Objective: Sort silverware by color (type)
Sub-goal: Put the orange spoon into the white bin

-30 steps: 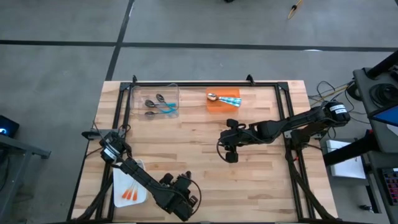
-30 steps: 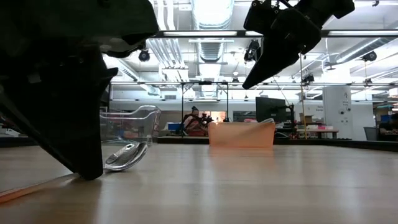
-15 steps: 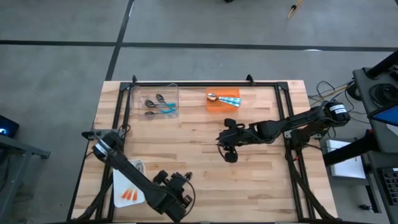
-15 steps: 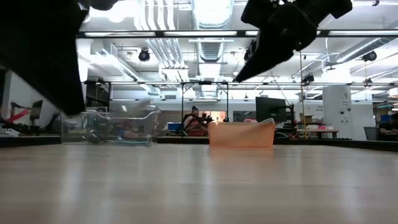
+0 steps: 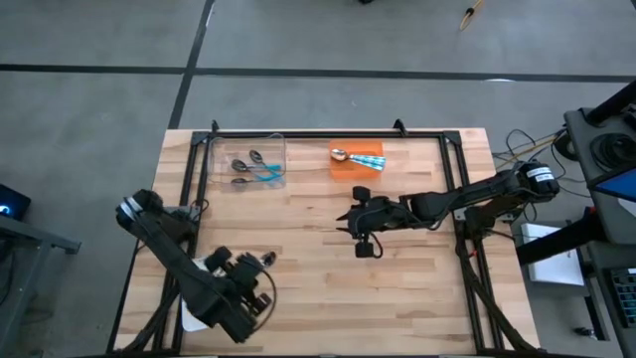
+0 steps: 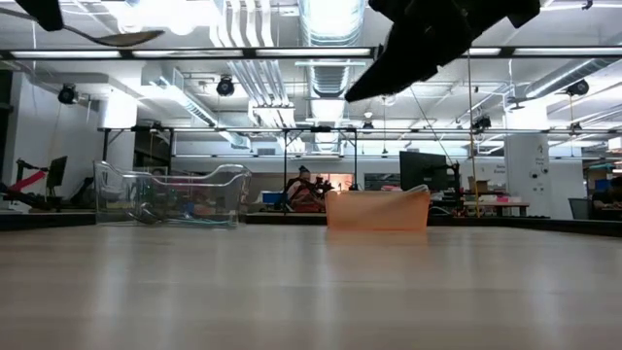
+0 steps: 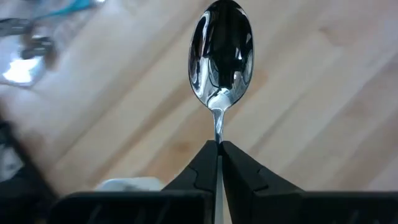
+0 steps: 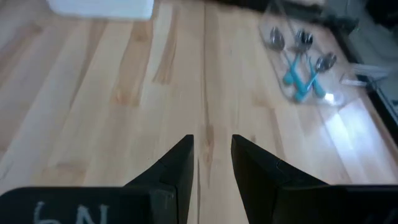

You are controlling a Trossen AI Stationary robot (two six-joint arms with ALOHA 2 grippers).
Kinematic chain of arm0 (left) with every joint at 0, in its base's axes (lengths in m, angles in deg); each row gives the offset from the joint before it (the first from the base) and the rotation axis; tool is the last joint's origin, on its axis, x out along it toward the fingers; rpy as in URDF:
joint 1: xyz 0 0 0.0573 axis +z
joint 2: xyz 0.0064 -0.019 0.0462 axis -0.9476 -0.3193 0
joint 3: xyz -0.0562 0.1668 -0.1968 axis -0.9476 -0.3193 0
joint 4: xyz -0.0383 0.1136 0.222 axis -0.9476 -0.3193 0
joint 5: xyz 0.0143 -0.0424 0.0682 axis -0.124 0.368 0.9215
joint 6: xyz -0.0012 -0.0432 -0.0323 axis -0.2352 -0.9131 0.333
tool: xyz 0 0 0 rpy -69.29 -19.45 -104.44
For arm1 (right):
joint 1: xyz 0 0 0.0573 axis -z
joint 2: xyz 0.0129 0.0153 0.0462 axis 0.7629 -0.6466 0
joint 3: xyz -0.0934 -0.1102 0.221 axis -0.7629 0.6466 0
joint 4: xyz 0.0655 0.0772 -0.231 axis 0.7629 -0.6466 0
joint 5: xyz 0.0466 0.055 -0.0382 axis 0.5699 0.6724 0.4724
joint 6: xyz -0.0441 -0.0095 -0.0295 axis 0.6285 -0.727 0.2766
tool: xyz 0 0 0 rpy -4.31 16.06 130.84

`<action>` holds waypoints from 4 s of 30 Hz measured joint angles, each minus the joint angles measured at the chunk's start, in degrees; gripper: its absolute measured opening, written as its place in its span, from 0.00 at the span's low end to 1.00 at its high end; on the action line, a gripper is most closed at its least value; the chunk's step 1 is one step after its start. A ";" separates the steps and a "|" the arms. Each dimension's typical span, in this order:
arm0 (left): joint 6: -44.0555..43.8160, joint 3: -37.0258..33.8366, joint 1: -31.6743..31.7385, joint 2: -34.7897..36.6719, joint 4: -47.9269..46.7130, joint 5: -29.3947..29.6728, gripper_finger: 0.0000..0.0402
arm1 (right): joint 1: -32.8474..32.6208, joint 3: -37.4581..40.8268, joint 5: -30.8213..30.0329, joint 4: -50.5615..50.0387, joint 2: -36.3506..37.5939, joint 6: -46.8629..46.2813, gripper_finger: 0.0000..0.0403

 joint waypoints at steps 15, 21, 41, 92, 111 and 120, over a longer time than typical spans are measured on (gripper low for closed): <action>-12.26 -14.01 -5.00 10.47 -2.18 -5.30 0.00 | 1.21 0.00 0.02 11.85 0.00 8.35 0.24; -18.79 -19.21 -8.39 14.42 0.00 -15.92 0.00 | 4.38 -0.04 0.00 14.94 0.00 9.36 0.24; -30.74 -25.16 -10.57 15.05 13.73 -24.59 0.00 | 13.16 -0.15 0.22 14.04 0.00 9.57 0.24; -32.92 -32.16 -11.07 7.35 20.44 -26.14 0.00 | 14.27 -0.17 0.17 14.06 0.00 10.41 0.24; -33.78 -32.49 -11.07 7.35 20.68 -26.05 0.00 | 14.29 -0.19 0.17 14.06 0.00 10.43 0.24; -35.07 -32.49 -11.07 7.35 20.90 -26.05 0.03 | 14.27 -0.20 0.17 14.06 0.00 10.74 0.24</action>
